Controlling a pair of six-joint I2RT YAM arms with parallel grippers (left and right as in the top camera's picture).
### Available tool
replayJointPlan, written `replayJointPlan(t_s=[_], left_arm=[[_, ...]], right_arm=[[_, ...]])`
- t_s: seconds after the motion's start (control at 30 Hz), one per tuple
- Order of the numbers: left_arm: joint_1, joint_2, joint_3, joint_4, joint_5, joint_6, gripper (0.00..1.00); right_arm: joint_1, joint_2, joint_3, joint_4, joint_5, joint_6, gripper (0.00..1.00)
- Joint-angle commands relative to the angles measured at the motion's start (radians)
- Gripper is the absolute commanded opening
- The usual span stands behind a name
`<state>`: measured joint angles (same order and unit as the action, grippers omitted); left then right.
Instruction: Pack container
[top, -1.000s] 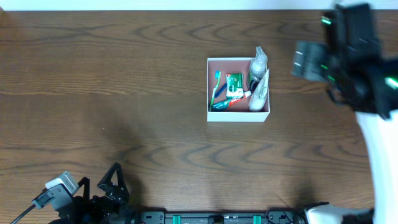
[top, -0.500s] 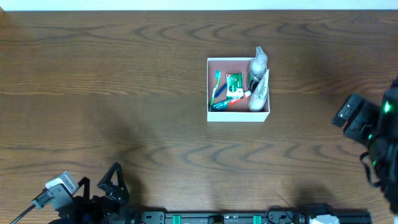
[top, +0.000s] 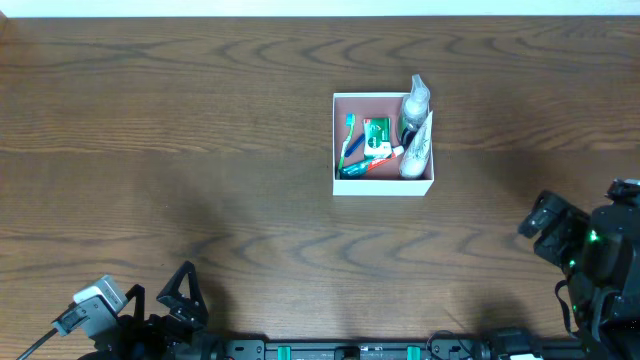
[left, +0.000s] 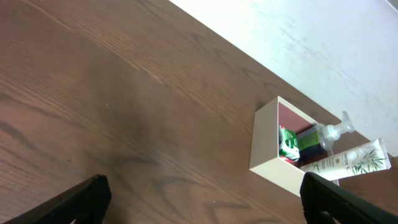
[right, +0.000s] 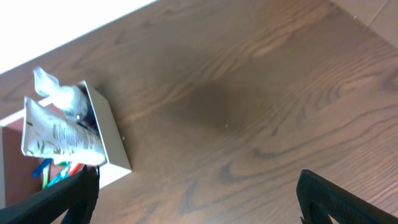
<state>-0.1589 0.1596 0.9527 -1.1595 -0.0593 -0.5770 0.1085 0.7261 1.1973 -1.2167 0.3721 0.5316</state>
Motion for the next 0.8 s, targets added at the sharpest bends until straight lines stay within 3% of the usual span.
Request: replayJointPlan(t_s=[0.0,0.63,0.77], left_arm=[[0.003,-0.003,0.000,0.001,-0.004,-0.005,0.98],[0.003,-0.003,0.000,0.001,-0.004,-0.005,0.98],[0.003,-0.003,0.000,0.001,-0.004,-0.005,0.98]], right_arm=[[-0.007,0.000,-0.010,-0.010,-0.014,0.018,0.99],[-0.006,0.000,-0.010,-0.055,-0.012,0.016,0.99],[-0.007,-0.011,-0.011,-0.058,-0.002,-0.046,0.99]])
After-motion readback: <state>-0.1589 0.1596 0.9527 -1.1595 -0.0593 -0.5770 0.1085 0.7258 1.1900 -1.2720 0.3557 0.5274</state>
